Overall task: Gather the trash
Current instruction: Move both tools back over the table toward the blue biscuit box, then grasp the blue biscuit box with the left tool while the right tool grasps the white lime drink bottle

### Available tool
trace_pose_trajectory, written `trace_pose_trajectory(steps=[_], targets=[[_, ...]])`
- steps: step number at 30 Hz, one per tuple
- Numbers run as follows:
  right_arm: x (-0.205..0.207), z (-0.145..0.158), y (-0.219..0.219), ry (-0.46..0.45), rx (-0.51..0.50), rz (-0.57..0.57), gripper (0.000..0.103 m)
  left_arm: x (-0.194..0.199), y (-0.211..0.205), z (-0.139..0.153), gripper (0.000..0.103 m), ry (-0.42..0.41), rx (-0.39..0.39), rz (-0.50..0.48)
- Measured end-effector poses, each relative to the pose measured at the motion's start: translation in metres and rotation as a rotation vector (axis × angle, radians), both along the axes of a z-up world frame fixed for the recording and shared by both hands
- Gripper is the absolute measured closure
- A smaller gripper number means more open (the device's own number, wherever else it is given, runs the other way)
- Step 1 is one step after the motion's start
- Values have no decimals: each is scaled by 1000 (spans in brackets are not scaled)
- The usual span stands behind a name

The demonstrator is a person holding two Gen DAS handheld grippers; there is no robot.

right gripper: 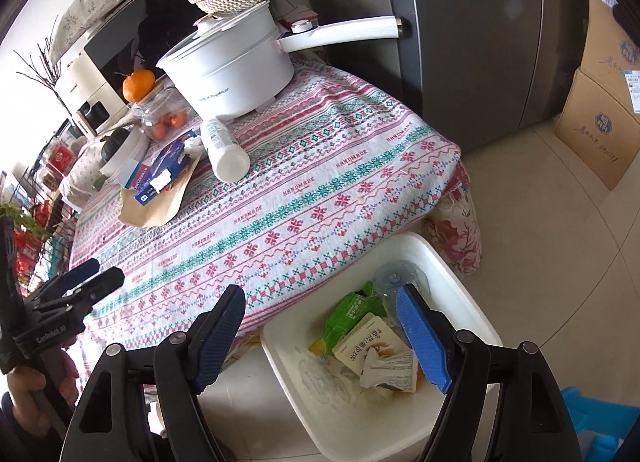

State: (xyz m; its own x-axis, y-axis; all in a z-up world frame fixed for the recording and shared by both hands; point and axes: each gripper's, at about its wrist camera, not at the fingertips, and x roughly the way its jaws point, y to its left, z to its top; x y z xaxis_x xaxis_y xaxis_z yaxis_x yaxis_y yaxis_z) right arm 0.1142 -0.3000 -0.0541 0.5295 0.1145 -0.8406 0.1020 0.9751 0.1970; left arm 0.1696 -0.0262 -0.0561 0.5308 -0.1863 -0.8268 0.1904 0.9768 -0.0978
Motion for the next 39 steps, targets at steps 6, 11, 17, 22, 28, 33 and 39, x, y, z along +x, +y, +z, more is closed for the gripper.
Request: trace_pose_trajectory(steps=[6,11,17,22,28,33,39], targets=[[33,0,26,-13,-10,44,22,56,17,-3,0,78,-11,107],[57,-7,35,-3,-5,65,22,105,13,-9,0,126,21,162],[79,-12,32,3,0,56,22,152,3,-29,1,217,40,213],[94,-19,32,15,23,42,22,173,-1,-42,1,254,85,259],[104,-27,40,23,28,49,22,182,7,-59,1,308,87,308],[106,-32,47,21,9,67,22,185,19,-75,2,355,-13,306],[114,-33,57,1,-21,103,22,167,35,-71,10,283,-121,246]])
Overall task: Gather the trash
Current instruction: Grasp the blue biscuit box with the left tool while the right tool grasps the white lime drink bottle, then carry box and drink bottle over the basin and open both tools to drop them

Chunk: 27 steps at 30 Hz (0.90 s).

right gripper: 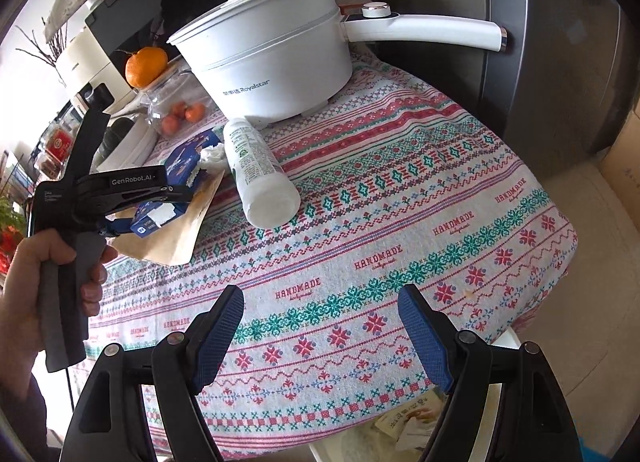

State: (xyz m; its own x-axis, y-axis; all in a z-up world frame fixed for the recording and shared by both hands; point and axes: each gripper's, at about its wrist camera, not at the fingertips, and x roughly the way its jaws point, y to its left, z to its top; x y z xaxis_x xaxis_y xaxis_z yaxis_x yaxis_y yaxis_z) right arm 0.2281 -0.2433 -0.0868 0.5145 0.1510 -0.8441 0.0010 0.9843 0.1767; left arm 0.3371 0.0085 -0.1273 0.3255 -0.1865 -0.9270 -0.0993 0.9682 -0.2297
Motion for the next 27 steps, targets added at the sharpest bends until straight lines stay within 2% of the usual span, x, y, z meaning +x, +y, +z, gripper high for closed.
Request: trace_pose_trajectory(steps=[8,17,20,22,25,27], targets=[[36,-11,24,-52,-29,69,22,-49,30,30,11,-122,-74,-23],[76,-47,46,-91,-18,148,23,-91,46,66,11,-234,-31,-70],[84,-54,48,-103,15,159,28,-99,51,68,11,-250,7,-82],[88,-56,48,-111,39,157,30,-98,56,66,11,-242,4,-74],[91,-59,53,-104,56,164,47,-98,62,67,11,-244,5,-59],[88,-54,56,-122,51,163,49,-103,64,71,11,-256,10,-52]])
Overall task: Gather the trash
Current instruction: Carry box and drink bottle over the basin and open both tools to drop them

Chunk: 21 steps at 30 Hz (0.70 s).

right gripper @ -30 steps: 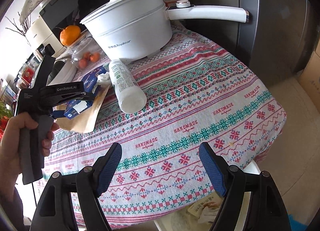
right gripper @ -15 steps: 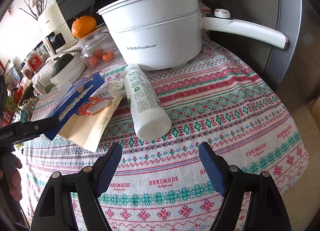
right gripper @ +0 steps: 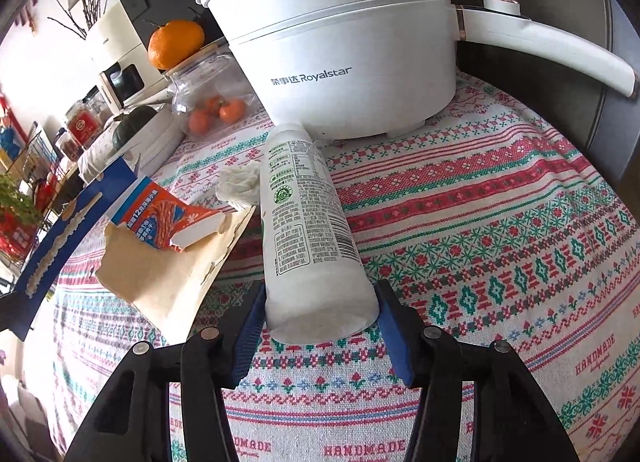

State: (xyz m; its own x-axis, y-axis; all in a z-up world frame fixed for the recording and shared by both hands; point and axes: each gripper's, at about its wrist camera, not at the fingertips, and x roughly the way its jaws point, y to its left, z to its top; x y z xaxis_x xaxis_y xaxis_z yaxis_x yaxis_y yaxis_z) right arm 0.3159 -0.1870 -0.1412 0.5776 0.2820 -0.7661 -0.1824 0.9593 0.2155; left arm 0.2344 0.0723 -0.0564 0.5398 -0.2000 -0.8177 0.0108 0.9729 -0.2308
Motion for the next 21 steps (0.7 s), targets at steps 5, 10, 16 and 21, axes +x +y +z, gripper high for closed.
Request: trace_pose_trajectory(steps=[5,10,16,21], targets=[[-27,35,1,-59,-18,7,50,-13,1,13,11,-32,-17,3],[-75,83,-15,-134,-29,6,50,-39,-10,28,11,-64,-47,-33],[-143,123,-39,-164,-60,-47,50,-77,-38,39,11,-84,-56,-146],[-200,143,-67,-183,-81,-100,50,-106,-64,37,11,-73,-72,-267]])
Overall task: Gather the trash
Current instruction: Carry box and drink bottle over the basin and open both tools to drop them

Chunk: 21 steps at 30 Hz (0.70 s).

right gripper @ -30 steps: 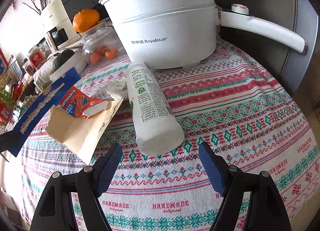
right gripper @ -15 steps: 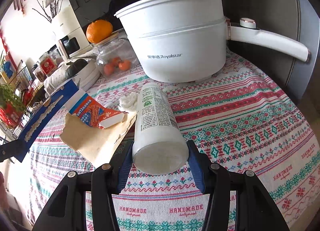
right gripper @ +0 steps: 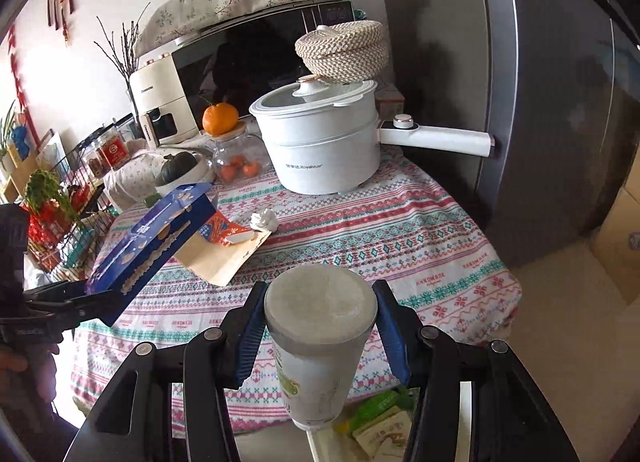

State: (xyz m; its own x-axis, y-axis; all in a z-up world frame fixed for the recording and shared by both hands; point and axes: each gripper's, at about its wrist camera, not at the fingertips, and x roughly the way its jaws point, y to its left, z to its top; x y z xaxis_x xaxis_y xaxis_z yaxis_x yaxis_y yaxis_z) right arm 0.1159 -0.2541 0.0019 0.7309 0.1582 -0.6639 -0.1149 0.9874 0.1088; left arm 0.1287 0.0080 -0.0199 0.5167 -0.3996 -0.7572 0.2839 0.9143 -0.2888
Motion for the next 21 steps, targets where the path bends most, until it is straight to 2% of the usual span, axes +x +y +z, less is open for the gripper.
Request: trace_pose_trajectory(steps=[7,10,16,21], targets=[[-58,6,-53,-20,48,-99,50,-31,-50,-15,11,51,10,-203],[-72,1,-68,-11,32,-134,50,-42,-72,-22,11,87,18,-289],[-90,-12,-96,32,5,-205,50,-64,-126,-44,11,133,106,-454],[-101,-19,-116,55,11,-252,50,-77,-167,-76,11,195,193,-539]])
